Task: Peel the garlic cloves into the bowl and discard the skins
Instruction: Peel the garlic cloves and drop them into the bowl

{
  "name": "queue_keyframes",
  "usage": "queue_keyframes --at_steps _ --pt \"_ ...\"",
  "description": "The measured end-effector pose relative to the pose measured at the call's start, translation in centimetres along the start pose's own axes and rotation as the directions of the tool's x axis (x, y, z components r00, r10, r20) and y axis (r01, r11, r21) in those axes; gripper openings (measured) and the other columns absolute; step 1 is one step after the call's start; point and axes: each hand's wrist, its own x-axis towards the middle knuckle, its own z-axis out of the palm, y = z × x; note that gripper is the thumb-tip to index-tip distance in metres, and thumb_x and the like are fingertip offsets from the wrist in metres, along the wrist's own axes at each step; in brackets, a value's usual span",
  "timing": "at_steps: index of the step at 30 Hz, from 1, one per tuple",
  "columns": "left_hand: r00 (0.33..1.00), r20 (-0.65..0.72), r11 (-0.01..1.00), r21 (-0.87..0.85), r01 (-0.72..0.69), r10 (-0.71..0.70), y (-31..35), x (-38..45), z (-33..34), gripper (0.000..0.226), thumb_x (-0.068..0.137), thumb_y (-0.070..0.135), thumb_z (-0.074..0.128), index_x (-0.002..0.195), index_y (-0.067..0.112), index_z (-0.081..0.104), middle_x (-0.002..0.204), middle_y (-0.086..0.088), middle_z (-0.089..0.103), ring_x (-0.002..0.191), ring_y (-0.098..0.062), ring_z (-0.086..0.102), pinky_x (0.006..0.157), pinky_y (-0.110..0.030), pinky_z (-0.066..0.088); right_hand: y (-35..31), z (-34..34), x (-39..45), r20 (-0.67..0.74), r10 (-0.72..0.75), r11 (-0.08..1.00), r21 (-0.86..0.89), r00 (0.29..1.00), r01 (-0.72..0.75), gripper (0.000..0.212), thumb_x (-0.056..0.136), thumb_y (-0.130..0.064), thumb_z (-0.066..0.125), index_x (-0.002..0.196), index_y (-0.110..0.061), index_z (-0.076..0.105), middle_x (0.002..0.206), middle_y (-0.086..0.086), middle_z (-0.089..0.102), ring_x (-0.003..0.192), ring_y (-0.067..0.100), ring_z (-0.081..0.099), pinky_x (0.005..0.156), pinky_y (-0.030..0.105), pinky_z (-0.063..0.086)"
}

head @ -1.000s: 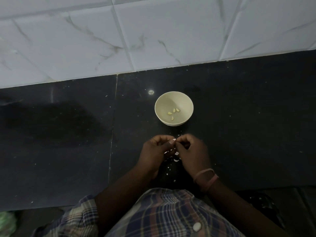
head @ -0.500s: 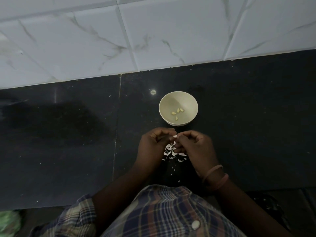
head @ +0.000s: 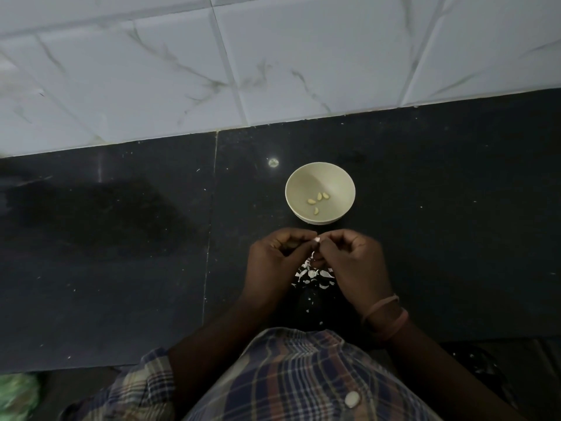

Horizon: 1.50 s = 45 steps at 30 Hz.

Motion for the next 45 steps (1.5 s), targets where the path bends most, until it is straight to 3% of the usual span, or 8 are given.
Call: queue_keyframes --at_steps 5,9,14,21,27,32,40,45 --pt "1.0 0.013 0.999 -0.039 0.013 -0.013 0.0 -0.1 -0.2 0.017 0.084 0.003 0.077 0.091 0.018 0.079 0.086 0.003 0.079 0.081 -0.011 0.075 0.075 -0.021 0.056 -0.2 -0.4 0.2 0.039 -0.034 0.998 -0.053 0.999 0.036 0.006 0.087 -0.001 0.069 0.082 -0.003 0.072 0.069 0.013 0.073 0.065 0.028 0.072 0.059 0.027 0.056" --pt "1.0 -0.001 0.998 -0.065 0.009 -0.009 0.3 -0.2 0.0 0.019 0.085 0.003 0.076 0.091 0.02 0.08 0.087 0.002 0.079 0.084 -0.015 0.076 0.078 -0.025 0.058 0.1 0.1 0.1 0.0 -0.054 0.997 -0.057 0.999 0.054 0.007 0.087 -0.002 0.069 0.082 -0.005 0.071 0.07 0.013 0.073 0.065 0.029 0.071 0.059 0.026 0.055" --pt "1.0 -0.018 0.998 -0.058 -0.013 0.012 0.5 -0.3 0.3 0.018 0.085 0.002 0.076 0.09 0.018 0.08 0.086 0.003 0.079 0.082 -0.015 0.076 0.077 -0.026 0.059 0.3 0.4 0.2 -0.033 -0.086 0.992 -0.093 0.996 0.082 0.009 0.087 -0.005 0.07 0.08 -0.01 0.073 0.066 0.006 0.071 0.06 0.011 0.063 0.06 0.024 0.051" --pt "0.999 -0.045 0.987 -0.157 -0.024 0.017 1.2 -0.6 0.3 0.016 0.083 -0.001 0.076 0.088 0.015 0.08 0.083 0.002 0.079 0.078 -0.008 0.074 0.072 -0.018 0.055 -0.6 0.8 -0.2 -0.016 -0.146 0.987 -0.071 0.989 0.145 0.015 0.089 -0.002 0.066 0.076 -0.006 0.072 0.055 -0.005 0.061 0.054 0.005 0.053 0.055 0.018 0.044" --pt "0.999 -0.049 0.982 -0.188 -0.025 0.016 1.1 -0.6 0.4 0.016 0.083 -0.002 0.075 0.089 0.012 0.079 0.083 0.001 0.079 0.078 -0.009 0.075 0.072 -0.019 0.056 -0.8 0.9 -0.5 -0.022 -0.167 0.984 -0.069 0.986 0.165 0.02 0.089 -0.002 0.065 0.07 -0.004 0.068 0.051 0.01 0.055 0.049 0.01 0.048 0.05 0.022 0.04" --pt "0.999 -0.044 0.984 -0.177 -0.023 0.016 0.8 -0.4 0.6 0.017 0.085 -0.001 0.073 0.092 0.013 0.08 0.086 0.001 0.079 0.082 -0.012 0.076 0.075 -0.021 0.056 -0.5 1.1 -0.3 -0.054 -0.167 0.982 -0.097 0.984 0.162 0.021 0.089 -0.003 0.064 0.068 -0.005 0.066 0.053 0.0 0.054 0.053 0.007 0.047 0.052 0.02 0.04" --pt "0.999 -0.036 0.982 -0.191 0.011 -0.018 0.0 -0.3 0.9 0.014 0.087 0.0 0.073 0.094 0.01 0.08 0.089 -0.003 0.08 0.085 -0.017 0.076 0.077 -0.026 0.057 -0.1 1.1 -0.3 -0.059 -0.169 0.977 -0.142 0.984 0.16 0.021 0.087 -0.004 0.064 0.066 -0.003 0.064 0.056 0.014 0.054 0.053 0.009 0.045 0.051 0.024 0.039" --pt "0.999 -0.035 0.986 -0.163 0.02 -0.026 -0.5 -0.4 1.0 0.015 0.088 0.001 0.071 0.096 0.01 0.08 0.09 -0.002 0.08 0.087 -0.017 0.076 0.078 -0.025 0.057 0.4 1.2 -0.1 -0.072 -0.167 0.973 -0.176 0.983 0.152 0.018 0.086 -0.004 0.064 0.068 -0.002 0.063 0.057 0.012 0.053 0.056 0.007 0.044 0.053 0.029 0.04"
